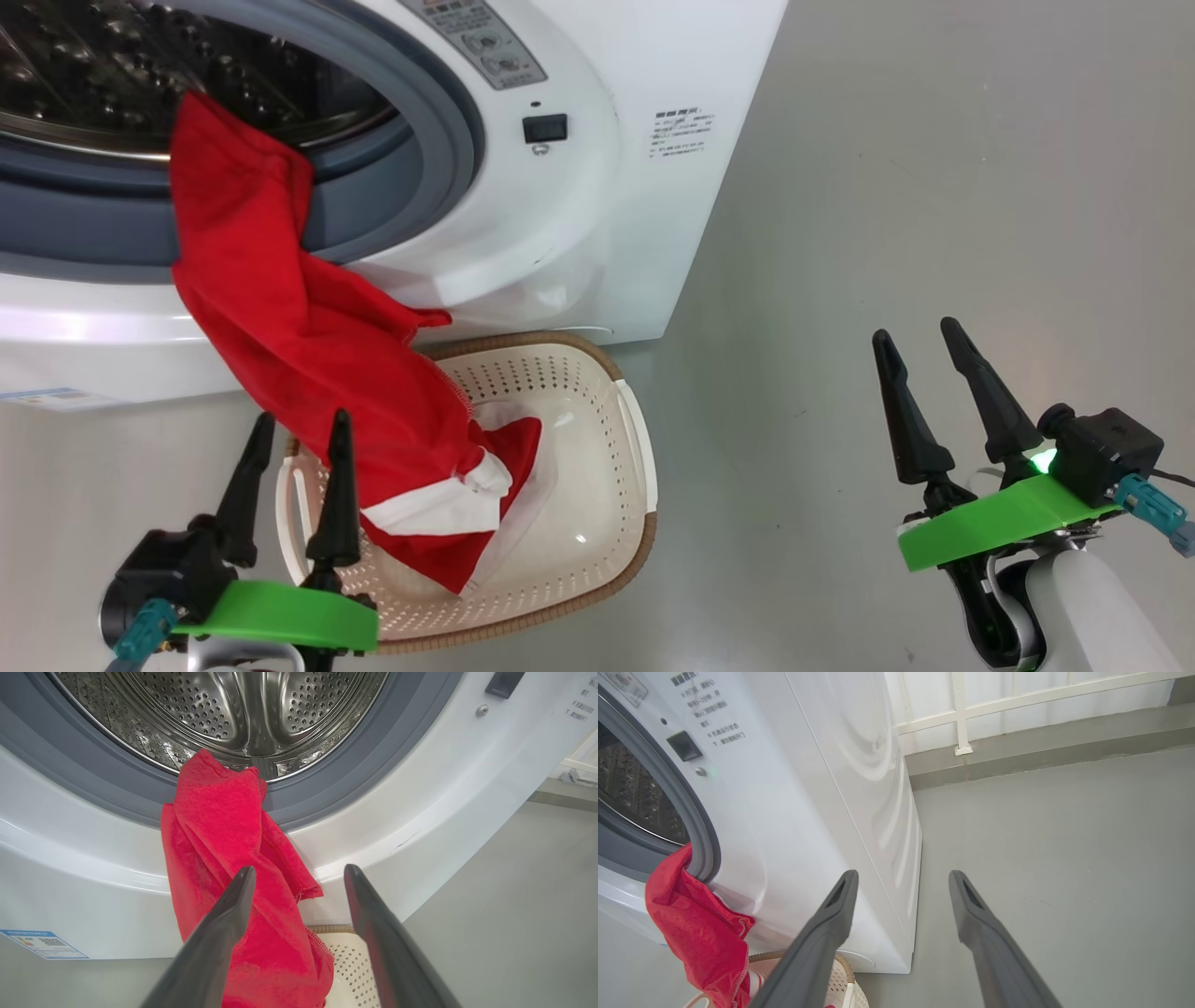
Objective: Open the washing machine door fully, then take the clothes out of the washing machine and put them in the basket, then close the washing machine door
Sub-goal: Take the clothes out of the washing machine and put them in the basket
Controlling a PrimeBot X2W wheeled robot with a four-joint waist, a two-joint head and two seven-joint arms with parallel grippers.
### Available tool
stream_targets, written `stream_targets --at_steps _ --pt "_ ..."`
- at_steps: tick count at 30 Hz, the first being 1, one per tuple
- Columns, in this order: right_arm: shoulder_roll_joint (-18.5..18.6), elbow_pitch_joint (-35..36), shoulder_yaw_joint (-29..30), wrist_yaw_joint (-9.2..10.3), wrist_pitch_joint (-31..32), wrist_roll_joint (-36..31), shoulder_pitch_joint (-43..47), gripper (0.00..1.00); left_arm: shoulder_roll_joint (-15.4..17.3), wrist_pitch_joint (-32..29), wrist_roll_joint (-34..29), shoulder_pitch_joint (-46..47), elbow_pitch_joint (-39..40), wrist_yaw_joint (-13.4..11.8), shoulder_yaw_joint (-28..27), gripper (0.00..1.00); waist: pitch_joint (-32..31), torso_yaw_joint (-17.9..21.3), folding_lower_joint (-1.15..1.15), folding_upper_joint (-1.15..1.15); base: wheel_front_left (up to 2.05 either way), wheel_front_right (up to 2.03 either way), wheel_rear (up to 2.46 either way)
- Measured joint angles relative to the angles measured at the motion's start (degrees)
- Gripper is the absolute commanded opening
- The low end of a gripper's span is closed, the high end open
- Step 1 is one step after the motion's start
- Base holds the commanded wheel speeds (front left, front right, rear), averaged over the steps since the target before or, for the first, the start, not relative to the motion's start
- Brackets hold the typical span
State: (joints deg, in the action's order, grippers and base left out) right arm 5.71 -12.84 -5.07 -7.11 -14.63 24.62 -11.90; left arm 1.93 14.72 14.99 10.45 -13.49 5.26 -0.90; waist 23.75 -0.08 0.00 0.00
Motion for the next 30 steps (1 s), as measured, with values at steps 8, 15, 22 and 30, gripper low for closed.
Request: stream_targets --at_steps 8,15,22,30 --pt "0.0 0.0 0.2 0.0 0.0 0.0 0.0 1.0 0.1 0.0 1.1 -0.2 1.2 -1.2 1.0 1.0 0.3 -0.1 0.0 0.0 0.0 0.0 0.0" --pt "0.0 0.1 0.4 0.0 0.0 0.0 0.0 1.0 0.1 0.0 0.4 0.9 1.3 -1.2 1.1 1.0 0.9 -0.2 0.0 0.0 0.0 0.0 0.0" --pt "-0.1 0.1 0.4 0.0 0.0 0.0 -0.1 1.0 -0.1 0.0 -3.0 11.9 -4.9 -1.8 -1.1 1.0 1.9 -0.6 0.0 0.0 0.0 0.0 0.0" --pt "-0.6 0.1 -1.4 0.0 0.0 -0.1 -0.5 1.0 1.1 0.0 -8.0 24.4 -18.1 -2.3 -3.5 1.0 3.2 0.6 0.0 0.0 0.0 0.0 0.0"
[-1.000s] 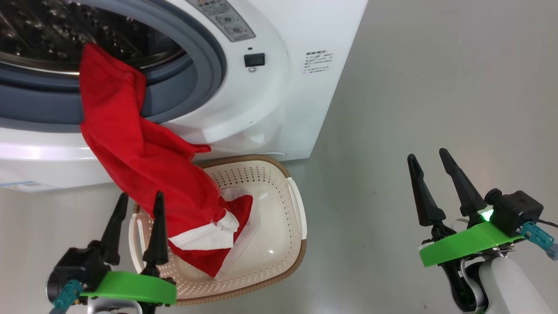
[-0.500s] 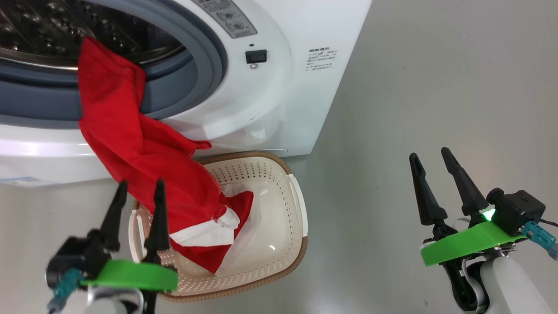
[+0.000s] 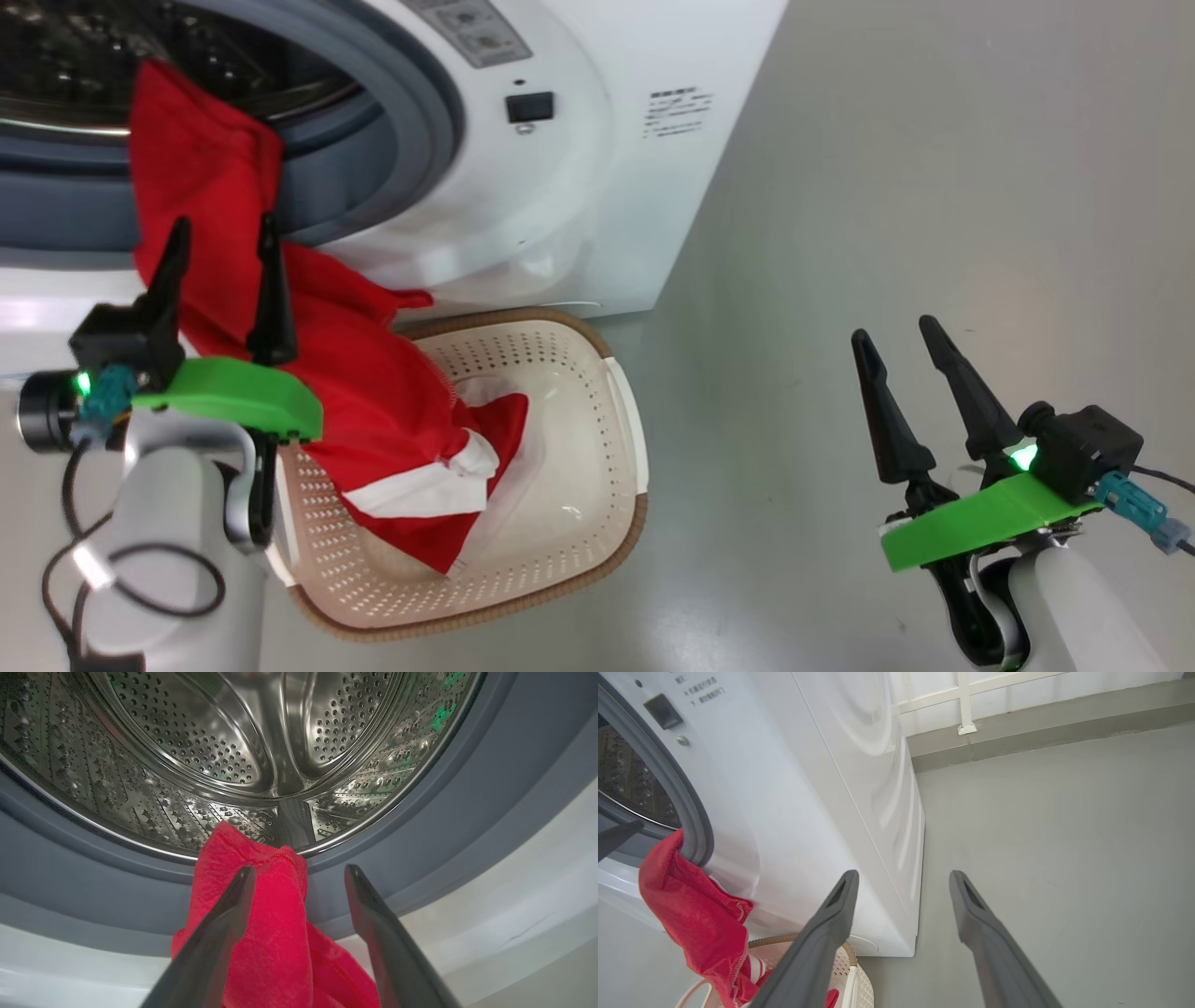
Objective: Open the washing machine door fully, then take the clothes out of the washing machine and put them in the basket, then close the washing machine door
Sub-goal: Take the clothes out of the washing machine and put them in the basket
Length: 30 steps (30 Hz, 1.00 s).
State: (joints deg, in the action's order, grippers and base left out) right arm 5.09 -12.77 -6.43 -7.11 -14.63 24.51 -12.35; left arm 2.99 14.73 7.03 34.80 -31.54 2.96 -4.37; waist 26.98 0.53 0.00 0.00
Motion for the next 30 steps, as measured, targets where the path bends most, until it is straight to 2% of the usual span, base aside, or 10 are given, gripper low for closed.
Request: stream_targets --at_steps 5,9,17,18,19,20,23,30 --pt "-0.3 0.0 -0.4 0.0 0.0 0.0 -1.4 1.0 2.0 0.0 -3.5 4.7 -8.9 -1.0 0.9 1.0 0.8 1.7 0.0 0.0 0.0 0.0 0.0" --pt "-0.8 0.0 -0.6 0.0 0.0 0.1 -2.0 1.0 3.7 0.0 -4.0 8.5 -15.6 -1.8 0.7 1.0 1.7 2.9 0.0 0.0 0.0 0.0 0.0" --pt "-1.5 -0.1 -0.9 0.0 0.0 0.1 -2.0 1.0 5.9 0.1 -4.2 13.3 -22.7 -2.6 0.7 1.0 2.3 4.9 0.0 0.0 0.0 0.0 0.0" --pt "-1.5 -0.1 -0.9 0.0 0.0 0.1 -2.0 1.0 6.2 0.1 -4.3 13.7 -23.2 -2.6 0.7 0.9 2.3 5.0 0.0 0.0 0.0 0.0 0.0" --pt "-1.5 -0.1 -0.9 0.0 0.0 0.1 -2.0 1.0 6.4 0.1 -4.3 13.8 -23.6 -2.6 0.7 0.49 2.3 5.1 0.0 0.0 0.0 0.0 0.0" --pt "-1.5 -0.1 -0.9 0.0 0.0 0.1 -2.0 1.0 6.5 0.1 -4.4 13.9 -24.0 -2.6 0.7 0.4 2.2 5.2 0.0 0.0 0.0 0.0 0.0" --pt "-1.6 -0.1 -0.9 0.0 0.0 0.1 -2.0 1.0 6.7 0.1 -4.5 14.0 -24.8 -2.8 1.0 0.0 1.9 5.2 0.0 0.0 0.0 0.0 0.0" --pt "-1.6 -0.1 -0.1 0.0 0.0 0.1 -2.0 1.0 6.8 0.0 -4.4 13.9 -25.0 -2.8 1.0 0.0 1.3 4.5 0.0 0.0 0.0 0.0 0.0"
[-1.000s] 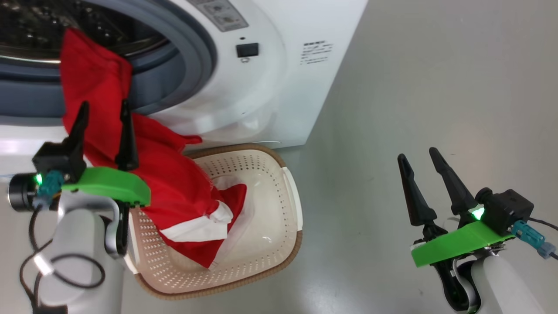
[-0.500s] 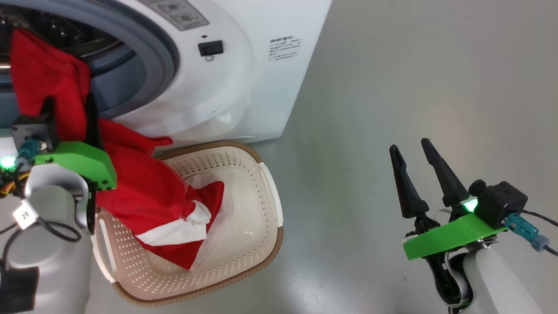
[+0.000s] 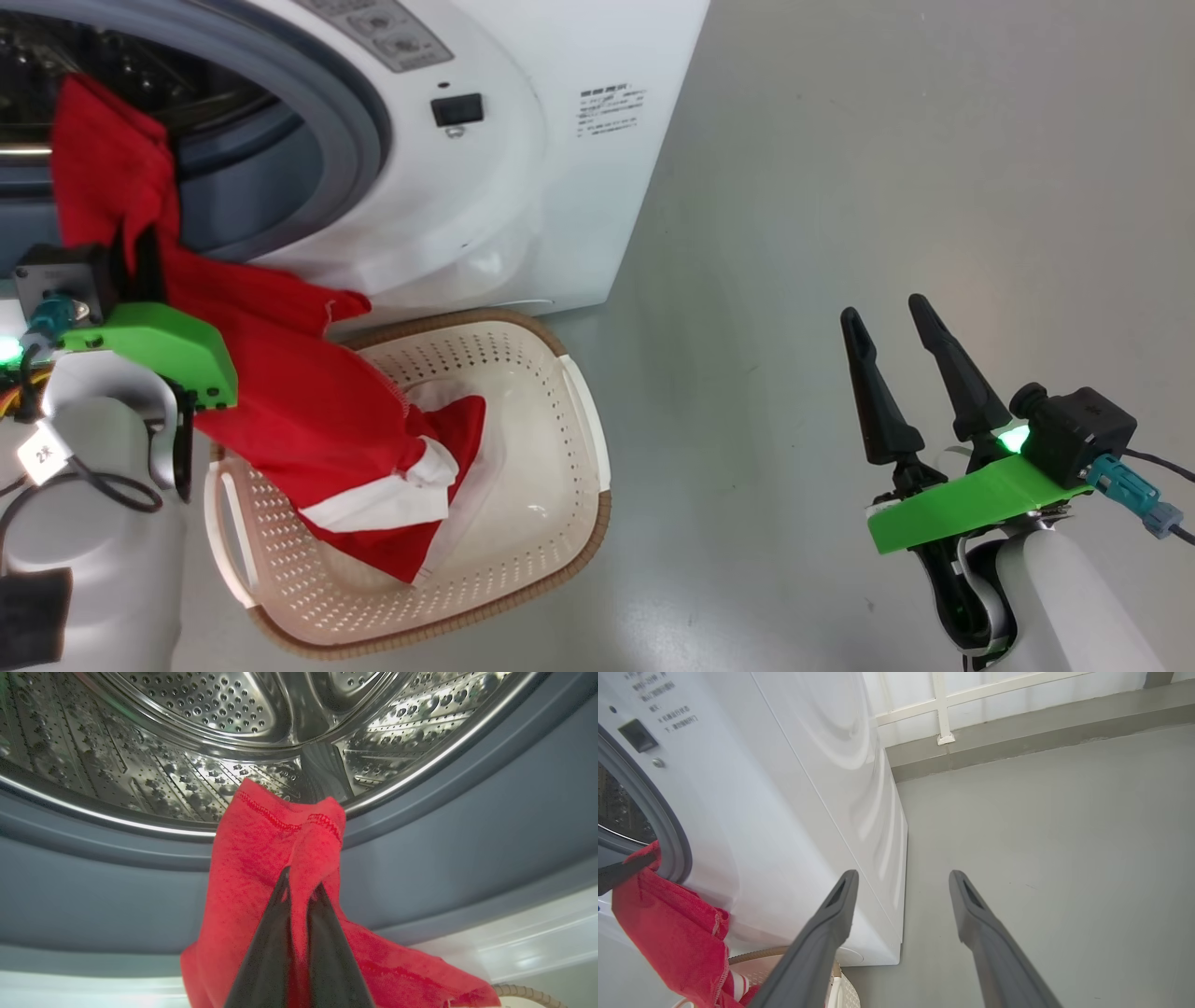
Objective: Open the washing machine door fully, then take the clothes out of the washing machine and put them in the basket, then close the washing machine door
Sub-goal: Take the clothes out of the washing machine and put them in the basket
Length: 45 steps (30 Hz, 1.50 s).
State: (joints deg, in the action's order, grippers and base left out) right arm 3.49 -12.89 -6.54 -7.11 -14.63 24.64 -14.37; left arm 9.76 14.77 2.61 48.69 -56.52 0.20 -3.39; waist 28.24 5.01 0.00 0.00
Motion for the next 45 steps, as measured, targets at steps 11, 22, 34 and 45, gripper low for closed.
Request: stream_targets --at_steps 11,22,34,45 --pt "0.0 0.0 0.3 0.0 0.0 0.0 0.2 1.0 -4.7 0.0 4.9 -11.2 9.8 1.9 -4.3 0.0 -1.2 -2.1 0.0 0.0 0.0 0.0 0.0" --pt "0.2 0.0 0.4 0.0 0.0 0.0 0.2 1.0 -8.0 -0.1 6.5 -18.4 8.1 4.1 -2.3 0.0 -1.3 -3.5 0.0 0.0 0.0 0.0 0.0" --pt "0.4 0.1 0.3 0.0 0.0 0.0 0.0 1.0 -8.4 -0.1 15.7 -17.6 -3.9 6.1 10.9 0.0 1.6 -2.5 0.0 0.0 0.0 0.0 0.0" --pt "0.3 0.2 0.5 0.0 0.0 0.0 0.0 1.0 -8.4 -0.1 19.9 -14.4 -5.8 6.9 14.4 0.34 3.0 -1.5 0.0 0.0 0.0 0.0 0.0"
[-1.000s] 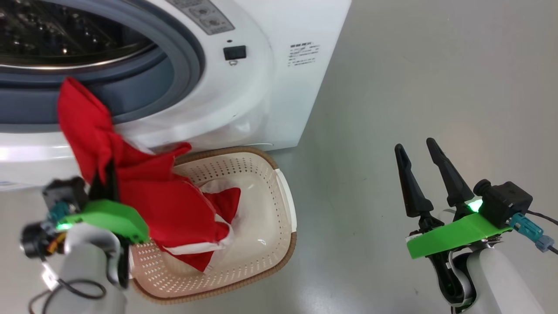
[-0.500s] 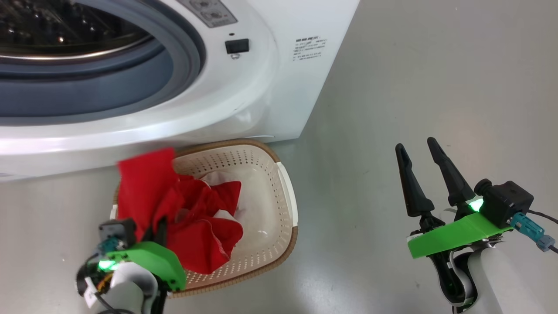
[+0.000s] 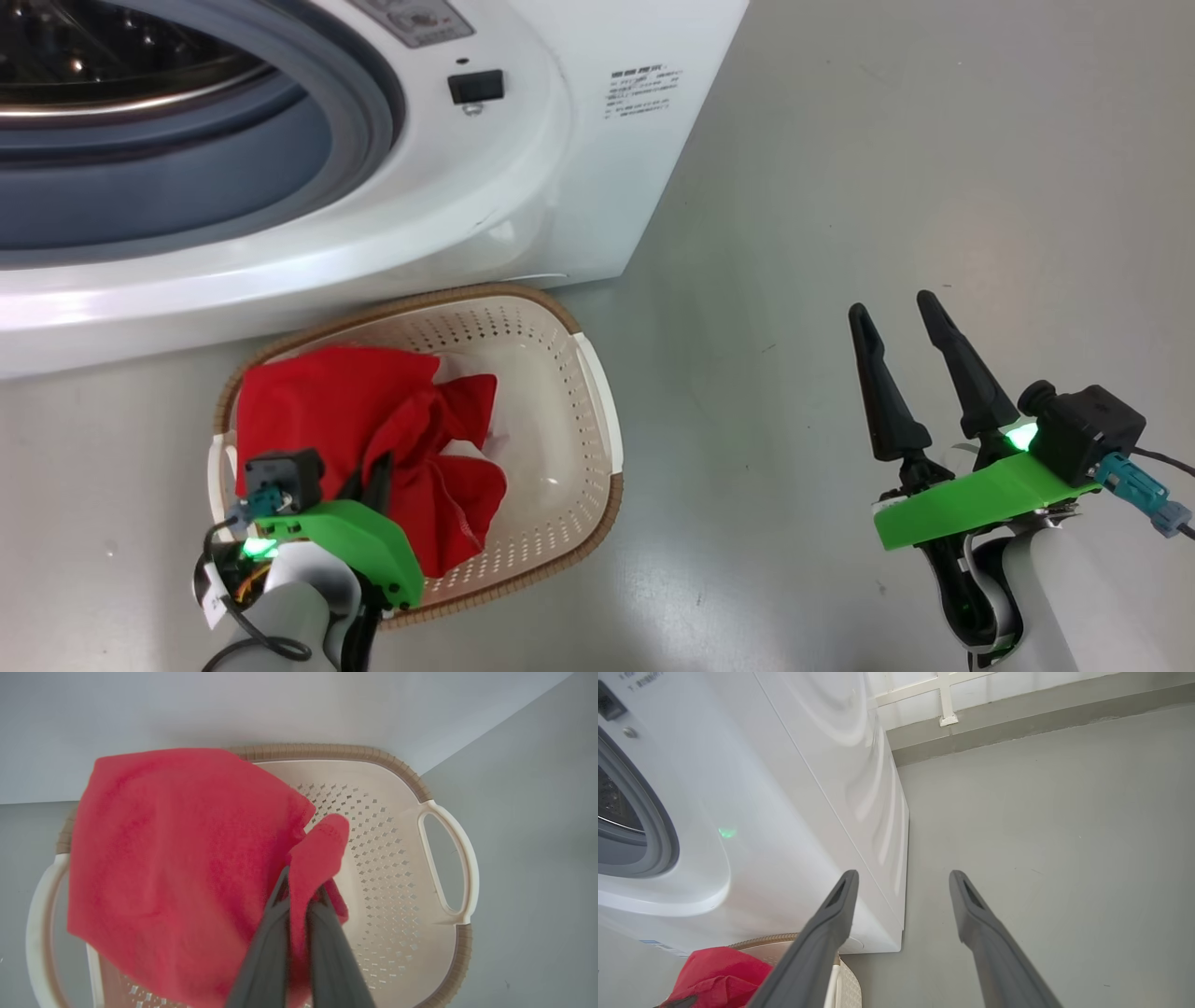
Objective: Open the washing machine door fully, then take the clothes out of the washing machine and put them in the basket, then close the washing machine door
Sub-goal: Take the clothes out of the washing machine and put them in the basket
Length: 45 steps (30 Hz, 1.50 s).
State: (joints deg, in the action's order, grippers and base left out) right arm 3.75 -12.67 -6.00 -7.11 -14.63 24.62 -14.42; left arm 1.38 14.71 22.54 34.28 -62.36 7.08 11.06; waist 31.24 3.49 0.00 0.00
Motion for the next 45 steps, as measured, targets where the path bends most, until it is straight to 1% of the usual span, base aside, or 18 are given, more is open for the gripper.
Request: stream_targets --at_steps 1,2,3,14,21,30,35,45 --pt "0.0 0.0 0.0 0.0 0.0 0.0 0.0 1.0 0.0 0.0 0.0 0.0 0.4 0.0 -0.1 0.47 -0.1 0.0 0.0 0.0 0.0 0.0 0.0" --pt "-0.1 0.0 0.1 0.0 0.0 0.0 0.0 1.0 0.0 0.0 0.0 0.0 0.7 0.0 -0.3 0.9 -0.2 -0.1 0.0 0.0 0.0 0.0 0.0" --pt "-0.1 0.0 0.1 0.0 0.0 0.0 0.0 1.0 0.0 0.0 -0.1 0.0 0.9 0.0 -0.5 1.0 -0.3 -0.1 0.0 0.0 0.0 0.0 0.0" --pt "-0.1 -0.6 0.1 0.0 0.0 0.0 0.0 1.0 0.0 0.0 -0.5 -0.7 3.8 0.0 -3.0 1.0 -3.3 -0.7 0.0 0.0 0.0 0.0 0.0" --pt "0.0 -1.5 -0.2 0.0 0.0 0.0 0.3 1.0 0.0 0.0 -2.0 -4.2 6.7 -0.1 -5.7 1.0 -6.8 -1.0 0.0 0.0 0.0 0.0 0.0" --pt "0.9 -2.6 -0.4 0.0 0.0 0.1 3.9 1.0 0.0 0.0 -6.4 -9.2 13.9 -0.1 -11.0 1.0 -12.2 -1.5 0.0 0.0 0.0 0.0 0.0" --pt "1.6 -2.9 -0.4 0.0 0.0 0.1 5.8 1.0 0.0 0.0 -8.2 -11.5 18.5 -0.1 -12.6 1.0 -15.3 -1.9 0.0 0.0 0.0 0.0 0.0" --pt "2.6 -3.4 -0.5 0.0 0.0 0.5 9.4 1.0 0.0 0.0 -10.6 -18.2 28.9 0.1 -13.3 1.0 -20.8 -2.4 0.0 0.0 0.0 0.0 0.0"
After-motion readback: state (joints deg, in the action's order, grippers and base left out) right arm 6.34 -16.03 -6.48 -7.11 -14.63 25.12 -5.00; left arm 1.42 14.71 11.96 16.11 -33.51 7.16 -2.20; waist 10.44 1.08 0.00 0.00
